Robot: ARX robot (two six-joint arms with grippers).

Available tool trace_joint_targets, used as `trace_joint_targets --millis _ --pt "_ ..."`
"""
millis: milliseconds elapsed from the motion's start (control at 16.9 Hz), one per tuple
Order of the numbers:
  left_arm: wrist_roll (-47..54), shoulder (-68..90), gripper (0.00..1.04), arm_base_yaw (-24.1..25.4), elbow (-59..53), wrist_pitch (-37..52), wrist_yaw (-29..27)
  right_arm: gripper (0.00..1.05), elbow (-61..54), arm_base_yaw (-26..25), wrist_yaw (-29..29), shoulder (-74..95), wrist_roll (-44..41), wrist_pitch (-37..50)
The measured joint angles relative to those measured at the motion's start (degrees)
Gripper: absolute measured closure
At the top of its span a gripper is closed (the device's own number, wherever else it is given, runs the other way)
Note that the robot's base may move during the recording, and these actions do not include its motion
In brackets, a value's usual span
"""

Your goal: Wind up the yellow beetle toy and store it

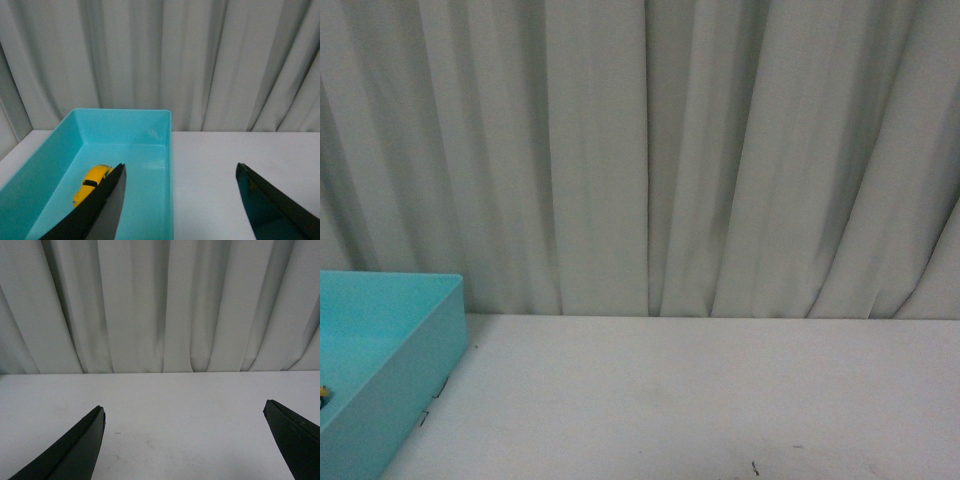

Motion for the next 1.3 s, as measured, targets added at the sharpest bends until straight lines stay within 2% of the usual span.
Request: trace_joint_targets --millis 59,119,1305 --pt "0.0 0.0 0.27 0.0 0.0 0.04 0.0 0.07 0.0 0.0 -0.02 0.0 0.0 0.02" --pt "0.04 0.0 0.06 0.0 0.0 0.04 0.0 0.07 0.0 0.0 -0.02 -0.02 0.0 0.02" --pt "0.04 0.0 0.07 0.0 0.0 0.02 0.0 0.07 0.0 0.0 -0.02 -0.02 0.0 0.02"
